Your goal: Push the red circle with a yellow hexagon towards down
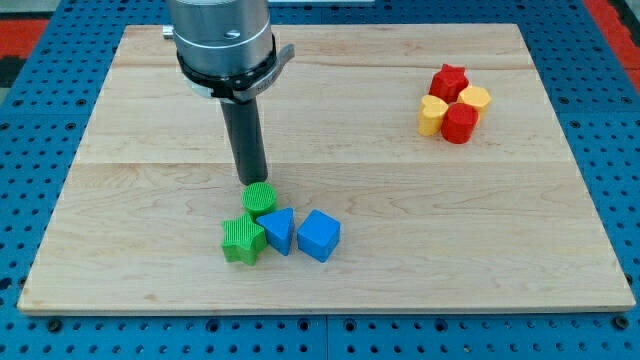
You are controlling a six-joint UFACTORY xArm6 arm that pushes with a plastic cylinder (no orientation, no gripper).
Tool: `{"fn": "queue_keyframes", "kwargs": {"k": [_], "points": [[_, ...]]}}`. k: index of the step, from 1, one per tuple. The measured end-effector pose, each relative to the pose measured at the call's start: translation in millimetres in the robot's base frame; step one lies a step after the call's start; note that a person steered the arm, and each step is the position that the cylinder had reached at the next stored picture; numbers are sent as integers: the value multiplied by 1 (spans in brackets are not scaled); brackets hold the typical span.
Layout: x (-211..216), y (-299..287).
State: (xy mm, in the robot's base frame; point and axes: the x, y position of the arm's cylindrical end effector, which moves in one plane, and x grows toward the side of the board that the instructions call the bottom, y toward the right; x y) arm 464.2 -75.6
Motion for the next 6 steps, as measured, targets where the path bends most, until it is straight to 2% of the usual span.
{"fn": "queue_keyframes", "kwargs": {"k": [2, 4, 5, 6], "points": [[-17, 97], [6, 226], [-2, 294], [-36, 360]]}}
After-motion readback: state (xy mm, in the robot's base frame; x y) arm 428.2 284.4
